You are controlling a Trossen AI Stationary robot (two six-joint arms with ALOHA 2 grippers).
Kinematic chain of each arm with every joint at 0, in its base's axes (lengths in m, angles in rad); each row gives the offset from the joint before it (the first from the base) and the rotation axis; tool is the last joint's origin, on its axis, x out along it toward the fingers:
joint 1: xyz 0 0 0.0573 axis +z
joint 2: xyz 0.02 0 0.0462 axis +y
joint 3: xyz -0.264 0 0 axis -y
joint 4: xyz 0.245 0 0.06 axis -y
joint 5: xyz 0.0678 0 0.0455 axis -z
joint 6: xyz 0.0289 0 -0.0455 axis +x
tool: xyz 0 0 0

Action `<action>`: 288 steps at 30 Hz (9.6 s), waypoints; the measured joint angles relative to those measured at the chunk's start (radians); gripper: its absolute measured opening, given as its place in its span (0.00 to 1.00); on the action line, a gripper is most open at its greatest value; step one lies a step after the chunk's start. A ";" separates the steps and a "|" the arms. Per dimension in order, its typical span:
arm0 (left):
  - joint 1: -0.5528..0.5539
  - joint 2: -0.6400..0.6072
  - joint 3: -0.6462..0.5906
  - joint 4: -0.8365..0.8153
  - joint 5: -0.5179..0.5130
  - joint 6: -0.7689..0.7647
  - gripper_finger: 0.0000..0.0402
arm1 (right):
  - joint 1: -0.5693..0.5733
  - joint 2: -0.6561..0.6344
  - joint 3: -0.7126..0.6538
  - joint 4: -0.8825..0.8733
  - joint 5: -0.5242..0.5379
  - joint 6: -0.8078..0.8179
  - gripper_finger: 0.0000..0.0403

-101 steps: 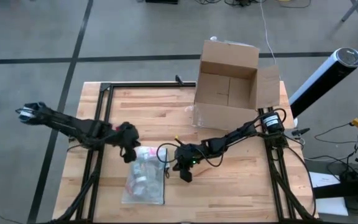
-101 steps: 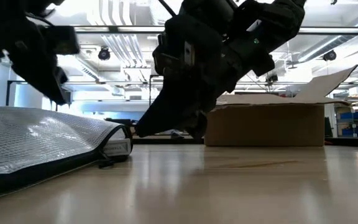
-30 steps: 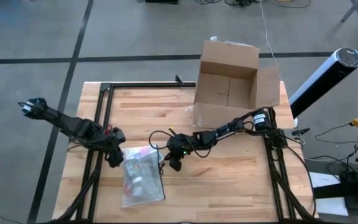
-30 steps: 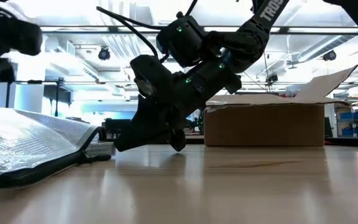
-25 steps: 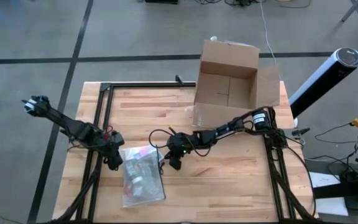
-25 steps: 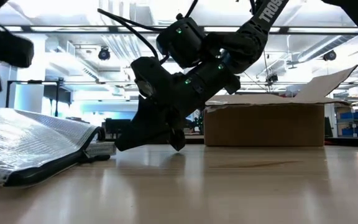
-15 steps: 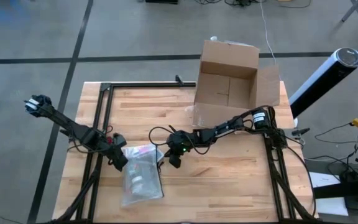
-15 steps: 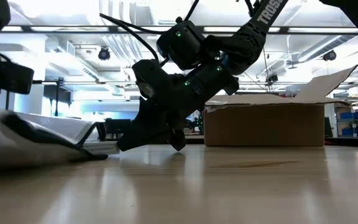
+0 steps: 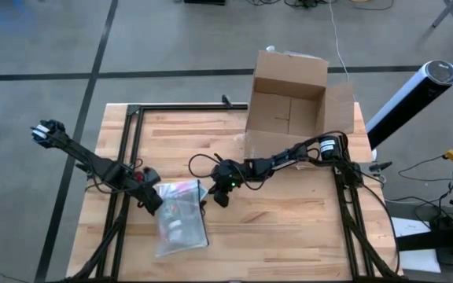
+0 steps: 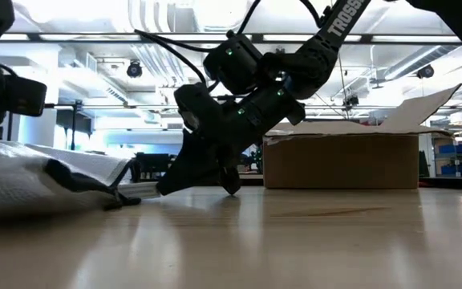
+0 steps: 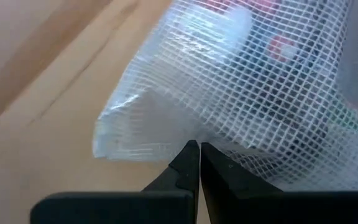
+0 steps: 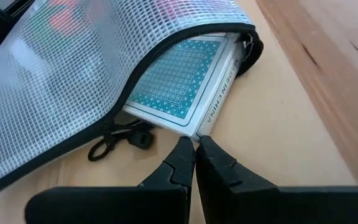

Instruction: Unpack boxes

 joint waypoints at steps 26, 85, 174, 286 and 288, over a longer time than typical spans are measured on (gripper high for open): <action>0.086 0.219 0.049 0.051 -0.073 0.012 0.00 | -0.007 0.000 0.000 -0.010 -0.090 -0.042 0.00; 0.316 0.312 0.396 0.111 -0.106 0.546 0.00 | -0.001 -0.045 0.002 -0.087 -0.085 -0.102 0.00; -0.292 0.972 0.596 0.137 -0.105 0.691 0.84 | 0.073 -0.064 0.029 -0.136 -0.033 0.037 0.37; -0.362 0.974 0.671 0.154 -0.220 0.557 0.00 | -0.114 0.020 0.334 -0.771 0.126 -0.404 0.00; -0.359 0.974 0.698 0.094 -0.311 0.556 0.00 | -0.114 0.020 0.334 -0.769 0.121 -0.407 0.00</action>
